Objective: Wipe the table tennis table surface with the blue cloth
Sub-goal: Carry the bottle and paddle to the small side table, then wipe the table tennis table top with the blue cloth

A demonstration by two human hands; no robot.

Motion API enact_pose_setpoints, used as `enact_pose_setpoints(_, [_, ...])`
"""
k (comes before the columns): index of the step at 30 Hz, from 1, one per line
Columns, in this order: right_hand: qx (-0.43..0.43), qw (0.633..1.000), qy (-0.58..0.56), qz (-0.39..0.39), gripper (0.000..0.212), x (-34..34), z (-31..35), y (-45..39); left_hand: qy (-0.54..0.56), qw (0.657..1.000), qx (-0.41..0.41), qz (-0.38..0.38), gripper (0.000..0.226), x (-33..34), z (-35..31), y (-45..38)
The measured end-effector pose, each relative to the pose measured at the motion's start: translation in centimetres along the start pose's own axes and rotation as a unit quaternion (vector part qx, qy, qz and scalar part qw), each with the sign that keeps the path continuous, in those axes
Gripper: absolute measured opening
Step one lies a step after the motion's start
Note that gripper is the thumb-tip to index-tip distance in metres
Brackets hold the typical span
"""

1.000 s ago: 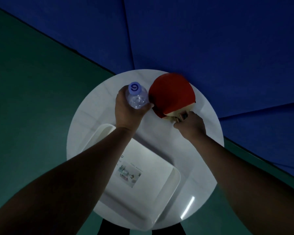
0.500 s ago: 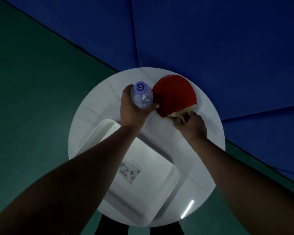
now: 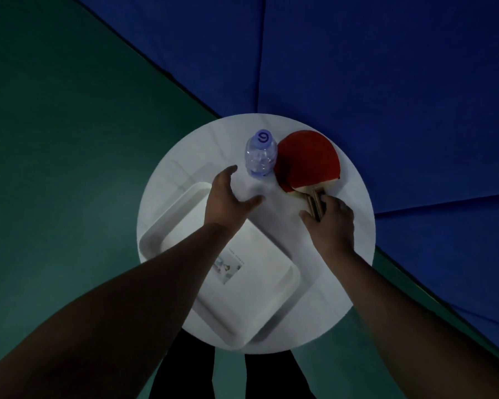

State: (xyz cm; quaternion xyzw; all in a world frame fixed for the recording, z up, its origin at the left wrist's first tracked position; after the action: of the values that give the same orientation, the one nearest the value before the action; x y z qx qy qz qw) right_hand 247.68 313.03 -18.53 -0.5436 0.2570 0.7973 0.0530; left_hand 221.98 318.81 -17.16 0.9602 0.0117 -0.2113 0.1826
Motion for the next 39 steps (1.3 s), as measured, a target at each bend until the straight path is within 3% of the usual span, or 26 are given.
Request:
enact_pose_setpoints(5, [-0.091,0.995,-0.018,0.044,0.06,-0.5,4.1,5.0,0.003,0.999,-0.013,-0.03,0.07,-4.6,1.4,5.7])
enact_pose_setpoints(10, [-0.205,0.973,0.048,0.1,0.059,0.0,10.1,11.5,0.017,0.996,-0.026,-0.081,0.059,-11.7,4.0,14.0])
enact_pose_setpoints(17, [-0.381,0.903,0.078,0.18,0.056,3.3,20.9,26.2,0.083,0.964,-0.086,-0.239,0.082,-23.8,11.7,30.7])
enact_pose_setpoints(25, [-0.581,0.742,0.212,0.258,0.068,13.2,26.5,54.3,0.193,0.848,-0.142,-0.472,0.07,-32.9,24.1,60.8])
enact_pose_setpoints(30, [-0.673,0.627,0.259,0.296,0.069,18.7,26.0,74.4,0.239,0.766,-0.185,-0.567,0.053,-35.3,31.4,79.4])
enact_pose_setpoints(34, [-0.741,0.537,0.259,0.309,0.086,21.5,26.3,89.2,0.253,0.694,-0.205,-0.643,0.052,-36.5,35.2,93.2])
enact_pose_setpoints(37, [-0.769,0.479,0.268,0.327,0.067,23.9,25.9,98.6,0.272,0.637,-0.225,-0.685,0.056,-36.4,37.5,102.1])
enact_pose_setpoints(39, [-0.78,0.446,0.271,0.345,0.066,25.6,25.5,104.4,0.282,0.594,-0.238,-0.715,0.063,-36.5,39.0,107.5])
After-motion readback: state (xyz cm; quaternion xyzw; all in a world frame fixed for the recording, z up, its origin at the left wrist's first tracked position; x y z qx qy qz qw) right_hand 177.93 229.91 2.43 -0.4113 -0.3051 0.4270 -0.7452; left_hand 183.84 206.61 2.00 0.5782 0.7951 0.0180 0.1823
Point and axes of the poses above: each hand's wrist, its own y-axis away from the middle knuckle, its own x-axis out of the palm, z = x × y, the point moved 10 cm from there along -y, towards the middle knuckle, and after that the axes turned 11 degrees about y, right-handed, at the moved point
